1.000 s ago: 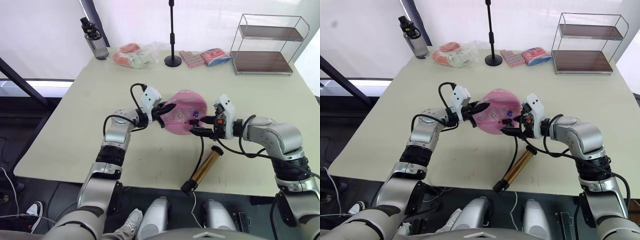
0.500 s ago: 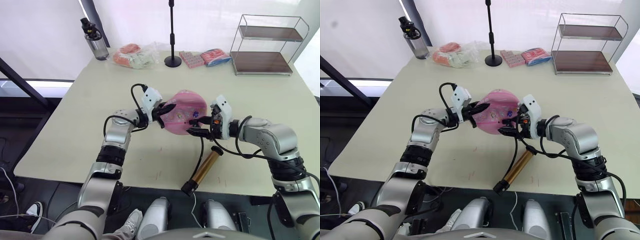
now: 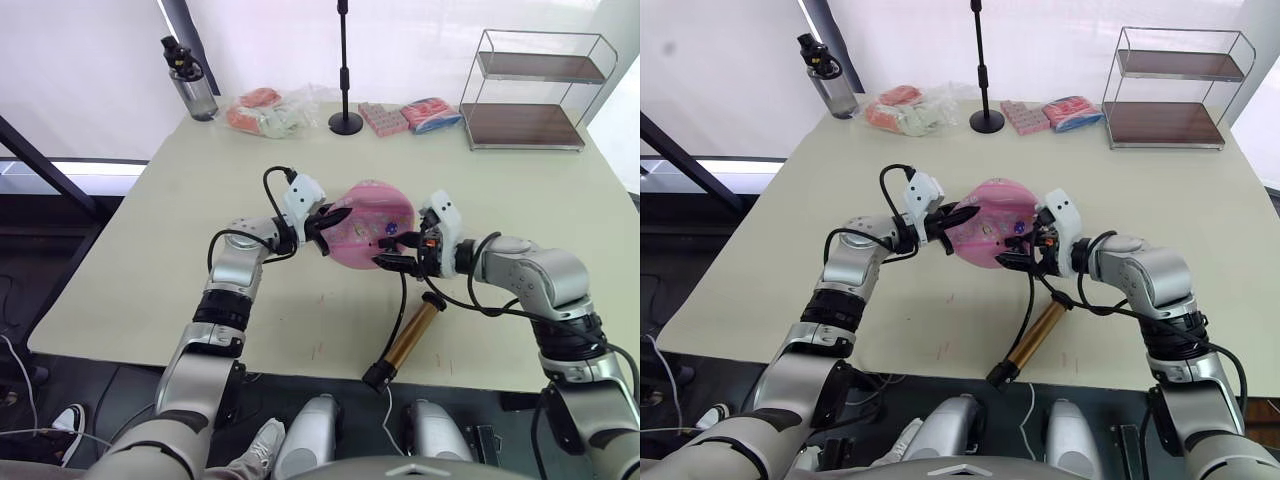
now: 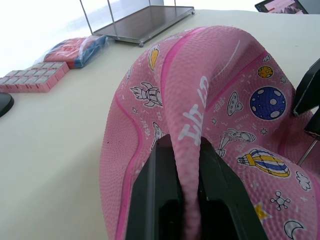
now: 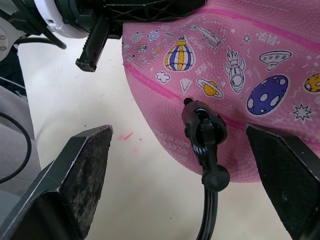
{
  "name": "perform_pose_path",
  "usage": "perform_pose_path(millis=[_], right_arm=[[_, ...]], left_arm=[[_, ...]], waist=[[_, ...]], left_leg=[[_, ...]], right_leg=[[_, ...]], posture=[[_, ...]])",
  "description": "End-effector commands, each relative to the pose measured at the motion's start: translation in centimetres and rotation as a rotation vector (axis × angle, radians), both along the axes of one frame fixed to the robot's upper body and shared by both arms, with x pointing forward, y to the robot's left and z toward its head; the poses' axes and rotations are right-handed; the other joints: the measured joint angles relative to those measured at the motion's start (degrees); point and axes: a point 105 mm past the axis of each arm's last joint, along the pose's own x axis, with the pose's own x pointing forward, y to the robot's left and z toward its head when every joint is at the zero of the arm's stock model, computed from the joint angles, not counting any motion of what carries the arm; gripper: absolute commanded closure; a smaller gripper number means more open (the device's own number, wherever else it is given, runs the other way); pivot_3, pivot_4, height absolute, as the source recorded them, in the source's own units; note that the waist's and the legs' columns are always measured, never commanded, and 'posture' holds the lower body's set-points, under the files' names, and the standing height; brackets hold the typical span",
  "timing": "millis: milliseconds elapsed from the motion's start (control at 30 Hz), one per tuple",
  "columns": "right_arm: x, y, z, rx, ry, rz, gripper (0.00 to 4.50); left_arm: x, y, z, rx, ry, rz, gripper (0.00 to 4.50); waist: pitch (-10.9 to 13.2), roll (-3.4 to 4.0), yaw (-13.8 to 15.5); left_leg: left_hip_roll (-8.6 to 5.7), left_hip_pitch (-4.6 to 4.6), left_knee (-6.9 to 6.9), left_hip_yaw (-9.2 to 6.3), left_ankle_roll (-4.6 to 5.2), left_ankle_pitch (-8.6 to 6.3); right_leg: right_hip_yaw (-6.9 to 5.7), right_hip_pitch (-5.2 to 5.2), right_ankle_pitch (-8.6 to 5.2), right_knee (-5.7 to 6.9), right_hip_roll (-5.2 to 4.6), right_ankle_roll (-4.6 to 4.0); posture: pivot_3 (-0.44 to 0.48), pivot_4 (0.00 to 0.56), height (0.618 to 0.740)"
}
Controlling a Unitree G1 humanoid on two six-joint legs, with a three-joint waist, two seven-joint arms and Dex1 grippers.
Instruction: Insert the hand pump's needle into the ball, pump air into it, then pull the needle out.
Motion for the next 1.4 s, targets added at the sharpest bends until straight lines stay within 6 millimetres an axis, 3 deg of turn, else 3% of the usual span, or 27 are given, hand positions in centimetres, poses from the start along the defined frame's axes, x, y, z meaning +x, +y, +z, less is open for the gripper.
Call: perform_pose_path(millis=[33,100,200,333,1400], right_arm=[[0.31,0.32,1.01,0.011,-0.034,0.003,0.06],[0.27,0.38,1.05,0.01,-0.037,0.009,0.06],[0.18,0.43,1.12,0.01,-0.039,0.018,0.8],[0.23,0.39,1.13,0.007,-0.042,0.017,2.58],[0.73,0.68,1.38,0.009,-0.063,0.023,2.58]], left_arm=[[-1.76,-0.95,-5.91,0.1,0.191,-0.043,4.5],[-1.78,-0.94,-5.93,0.101,0.191,-0.044,4.5],[-1.81,-0.97,-5.96,0.1,0.192,-0.044,4.5],[-1.8,-0.96,-6.0,0.099,0.193,-0.043,4.5],[-1.7,-0.9,-6.0,0.098,0.191,-0.039,4.5]], waist=[[0.0,0.0,0.0],[0.0,0.0,0.0],[0.0,0.01,-0.01],[0.0,0.01,0.03],[0.0,0.01,0.03]], left_leg=[[0.0,0.0,0.0,0.0,0.0,0.0],[0.0,0.0,0.0,0.0,0.0,0.0],[0.0,0.0,0.0,0.0,0.0,0.0],[0.0,0.0,0.0,-0.02,0.0,0.0],[-0.01,0.0,0.0,-0.05,0.0,0.0]], right_leg=[[0.0,0.0,0.0,0.0,0.0,0.0],[0.0,0.0,0.0,0.0,0.0,0.0],[0.0,0.0,0.0,0.0,0.0,0.0],[-0.02,0.0,0.0,-0.02,0.0,0.0],[-0.04,0.0,0.0,-0.04,0.0,0.01]], posture=[[0.0,0.15,0.736],[0.0,0.15,0.736],[0.0,0.15,0.736],[0.0,0.15,0.736],[0.0,0.15,0.736]])
